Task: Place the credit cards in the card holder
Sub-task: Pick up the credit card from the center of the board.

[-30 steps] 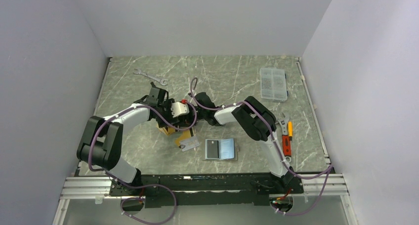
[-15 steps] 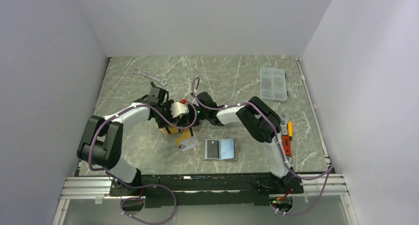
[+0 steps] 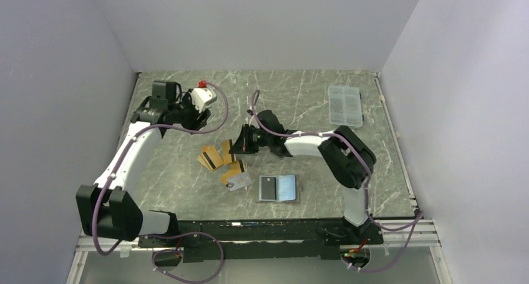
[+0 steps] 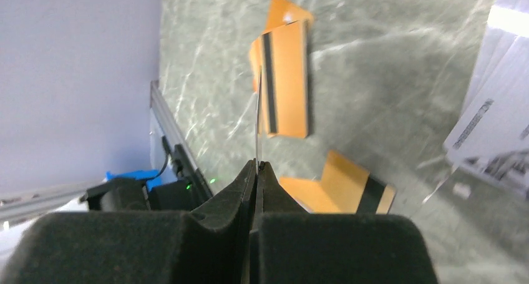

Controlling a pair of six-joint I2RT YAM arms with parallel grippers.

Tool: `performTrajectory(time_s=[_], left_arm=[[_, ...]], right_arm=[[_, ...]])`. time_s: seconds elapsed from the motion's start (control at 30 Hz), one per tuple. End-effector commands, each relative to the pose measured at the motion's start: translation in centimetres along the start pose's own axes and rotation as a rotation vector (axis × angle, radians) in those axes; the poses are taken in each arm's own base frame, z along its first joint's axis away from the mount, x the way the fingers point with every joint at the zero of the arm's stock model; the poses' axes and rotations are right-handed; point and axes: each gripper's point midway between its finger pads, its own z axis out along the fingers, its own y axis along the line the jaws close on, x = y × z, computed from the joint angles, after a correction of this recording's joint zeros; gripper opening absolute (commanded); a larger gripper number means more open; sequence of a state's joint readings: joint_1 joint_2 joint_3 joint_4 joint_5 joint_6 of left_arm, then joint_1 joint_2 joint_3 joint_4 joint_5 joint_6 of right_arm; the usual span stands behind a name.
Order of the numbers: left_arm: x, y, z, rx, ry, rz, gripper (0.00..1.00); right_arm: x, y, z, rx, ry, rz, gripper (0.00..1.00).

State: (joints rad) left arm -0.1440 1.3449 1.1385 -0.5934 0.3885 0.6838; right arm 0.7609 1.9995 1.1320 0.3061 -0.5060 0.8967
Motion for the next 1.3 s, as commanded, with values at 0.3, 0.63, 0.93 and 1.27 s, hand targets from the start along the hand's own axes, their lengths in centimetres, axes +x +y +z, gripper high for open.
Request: performTrajectory(time_s=[0.3, 0.63, 0.93, 1.27], left_arm=[[-4.9, -11.1, -3.9, 0.567, -0.210, -0.313, 0.65], [-7.5, -19.8, -5.8, 0.878, -0.359, -0.171, 0.83], [-8.9, -22.6, -5.4, 1.033, -0.373, -0.142, 0.50], [-9.5, -23.5, -6.1, 1.115, -0.397, -0.122, 0.47]], right_arm=[[3.3, 8.4, -13.8, -0.171, -0.093, -0.341, 0.00], [6.2, 8.6, -18.6, -0.165, -0.108, -0.374, 0.00], [6.9, 9.1, -20.2, -0.183, -0.134, -0.393, 0.00], [6.4, 10.2, -19.1, -0.246, -0.106, -0.409, 0.00]])
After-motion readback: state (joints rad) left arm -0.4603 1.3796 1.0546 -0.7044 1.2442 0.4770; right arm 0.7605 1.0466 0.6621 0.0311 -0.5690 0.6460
